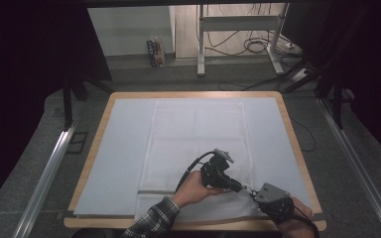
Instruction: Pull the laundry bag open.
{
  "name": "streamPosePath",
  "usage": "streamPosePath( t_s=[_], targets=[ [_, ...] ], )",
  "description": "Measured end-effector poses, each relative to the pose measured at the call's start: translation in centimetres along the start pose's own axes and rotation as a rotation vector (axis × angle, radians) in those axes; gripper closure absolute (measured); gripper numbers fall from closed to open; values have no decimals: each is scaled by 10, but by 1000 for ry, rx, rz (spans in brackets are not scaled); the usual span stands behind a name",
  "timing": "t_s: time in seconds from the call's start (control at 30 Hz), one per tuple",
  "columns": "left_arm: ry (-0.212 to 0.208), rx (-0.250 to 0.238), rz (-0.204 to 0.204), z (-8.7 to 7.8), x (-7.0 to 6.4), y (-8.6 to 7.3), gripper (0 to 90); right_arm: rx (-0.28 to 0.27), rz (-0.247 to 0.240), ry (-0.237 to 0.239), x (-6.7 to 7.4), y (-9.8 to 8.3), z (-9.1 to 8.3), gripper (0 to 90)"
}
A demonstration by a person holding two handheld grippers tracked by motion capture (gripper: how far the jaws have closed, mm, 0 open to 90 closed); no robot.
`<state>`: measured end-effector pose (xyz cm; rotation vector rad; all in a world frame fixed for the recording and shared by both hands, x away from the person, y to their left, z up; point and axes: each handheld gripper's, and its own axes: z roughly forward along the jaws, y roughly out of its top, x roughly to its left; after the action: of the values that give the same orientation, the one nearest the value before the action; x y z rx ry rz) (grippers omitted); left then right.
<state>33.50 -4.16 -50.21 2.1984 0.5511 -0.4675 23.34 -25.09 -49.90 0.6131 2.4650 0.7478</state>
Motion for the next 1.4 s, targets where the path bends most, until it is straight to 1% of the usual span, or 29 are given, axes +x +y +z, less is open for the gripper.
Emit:
streamPosePath(
  t_s=[0.03, 0.1, 0.13, 0.17, 0.3, 0.37, 0.47, 0.53, 0.6, 0.7, 0.77, 0.83, 0.9, 0.97, 1.1, 1.17, 1.2, 1.27, 1.33, 1.4],
  targets=[
    [-3, 9, 3, -1, 1, 0, 816, 1, -1, -1, 0, 0, 0, 842],
    [-11, 9, -9, 1, 0, 0, 816, 0, -1, -5, 0, 0, 0, 843],
    [-7, 24, -3, 1, 0, 0, 816, -1, -2, -9, 0, 0, 0, 843],
    [-6, 28, -4, 2, 0, 0, 816, -2, -2, -14, 0, 0, -1, 843],
    [-14, 45, -16, 4, 0, -1, 816, -1, -2, -17, 0, 0, -1, 843],
    [-17, 50, -20, 4, 1, -1, 814, -1, -4, -18, 0, 0, -1, 843],
    [-22, 43, -30, 3, 1, -1, 810, -4, -7, -19, 0, 0, -1, 843],
    [-25, 43, -28, 2, 1, 0, 811, -4, -7, -18, 0, 0, -1, 843],
    [-32, 55, -28, 1, 0, 0, 812, -3, -7, -16, 0, 0, -1, 842],
    [-52, 61, -26, 1, -1, 1, 804, -2, -10, -17, 0, 0, -1, 842],
    [-42, 65, -24, 1, -2, 1, 790, -5, -9, -17, 0, 0, -1, 842],
    [-39, 53, -30, 1, -1, 1, 801, -6, -9, -16, 1, 1, -1, 842],
    [-41, 50, -45, 2, 0, 1, 816, -7, -9, -18, 1, 1, -1, 842],
    [-39, 53, -48, 2, 1, 1, 819, -4, -11, -17, 1, 1, -1, 842],
    [-54, 56, -59, 3, 4, 1, 801, -5, -16, -14, 1, 1, -1, 841],
    [-76, 47, -75, 4, 6, 0, 775, -4, -16, -13, 1, 1, -1, 841],
    [-79, 48, -76, 3, 7, 0, 754, -3, -16, -12, 1, 0, -1, 840],
    [-83, 44, -87, 3, 8, 0, 756, -2, -16, -11, 1, 0, 0, 840],
    [-102, 38, -101, 2, 10, 0, 764, -3, -16, -12, 1, 0, -1, 840],
    [-109, 26, -115, 1, 12, 0, 771, -1, -17, -11, 1, 0, 0, 840]
  ],
)
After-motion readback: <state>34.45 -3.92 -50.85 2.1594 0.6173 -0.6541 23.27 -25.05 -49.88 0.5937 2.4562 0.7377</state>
